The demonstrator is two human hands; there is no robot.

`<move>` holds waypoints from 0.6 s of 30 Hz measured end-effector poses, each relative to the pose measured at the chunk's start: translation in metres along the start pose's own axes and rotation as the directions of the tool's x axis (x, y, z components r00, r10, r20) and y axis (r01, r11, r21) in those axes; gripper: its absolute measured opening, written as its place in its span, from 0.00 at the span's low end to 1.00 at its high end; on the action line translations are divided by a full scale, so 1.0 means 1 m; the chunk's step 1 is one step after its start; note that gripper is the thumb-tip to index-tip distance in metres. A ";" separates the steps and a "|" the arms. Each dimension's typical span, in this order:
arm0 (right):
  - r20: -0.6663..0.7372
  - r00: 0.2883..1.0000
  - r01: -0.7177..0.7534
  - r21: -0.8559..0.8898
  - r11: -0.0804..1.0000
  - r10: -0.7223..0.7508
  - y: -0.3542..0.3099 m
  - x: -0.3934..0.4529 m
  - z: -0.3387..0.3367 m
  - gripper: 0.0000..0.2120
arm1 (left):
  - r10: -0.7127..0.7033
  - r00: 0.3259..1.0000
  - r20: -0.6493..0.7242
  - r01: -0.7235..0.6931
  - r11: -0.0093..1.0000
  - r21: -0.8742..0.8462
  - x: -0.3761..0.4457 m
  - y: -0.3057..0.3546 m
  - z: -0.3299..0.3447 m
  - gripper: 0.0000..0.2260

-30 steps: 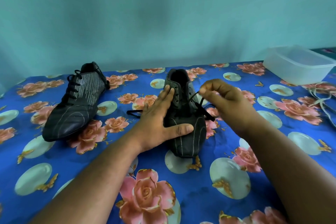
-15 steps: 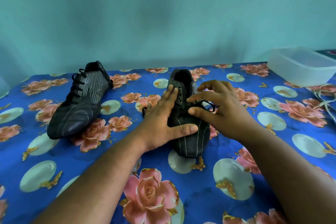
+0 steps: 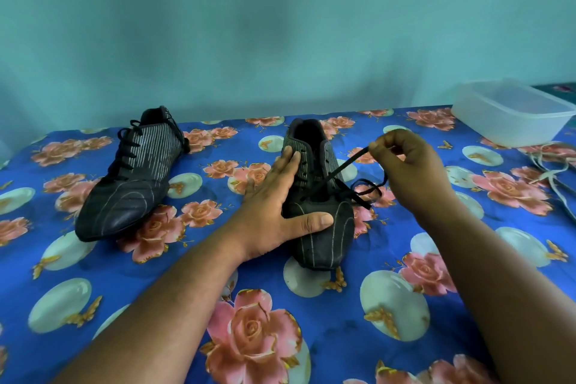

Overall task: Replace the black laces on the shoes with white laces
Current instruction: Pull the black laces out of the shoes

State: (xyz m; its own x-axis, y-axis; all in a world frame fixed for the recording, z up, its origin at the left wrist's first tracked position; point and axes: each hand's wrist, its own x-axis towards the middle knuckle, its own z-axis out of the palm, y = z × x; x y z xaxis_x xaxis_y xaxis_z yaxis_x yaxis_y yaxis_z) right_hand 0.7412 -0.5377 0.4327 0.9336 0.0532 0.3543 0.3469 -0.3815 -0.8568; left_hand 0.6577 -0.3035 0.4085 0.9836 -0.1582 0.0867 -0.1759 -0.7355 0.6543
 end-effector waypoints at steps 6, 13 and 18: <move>0.128 0.970 0.230 -0.235 0.944 -0.205 -0.001 -0.010 0.011 0.06 | -0.003 1.000 0.003 0.003 1.000 0.008 0.001 0.000 0.000 0.54; 0.369 0.833 0.504 -0.204 0.839 -0.411 -0.004 -0.021 0.028 0.13 | -0.003 1.000 0.000 0.003 1.000 0.016 0.002 -0.001 0.001 0.54; 0.299 0.862 0.462 -0.135 0.877 -0.408 -0.007 -0.019 0.023 0.05 | -0.004 1.000 0.002 0.004 1.000 0.018 0.002 0.000 0.001 0.53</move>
State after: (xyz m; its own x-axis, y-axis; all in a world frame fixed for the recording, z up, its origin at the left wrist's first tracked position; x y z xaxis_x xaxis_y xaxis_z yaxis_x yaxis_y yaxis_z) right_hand 0.7235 -0.5146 0.4234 0.6905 0.4779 0.5430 0.7231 -0.4346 -0.5369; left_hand 0.6598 -0.3041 0.4077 0.9842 -0.1567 0.0824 -0.1728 -0.7478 0.6410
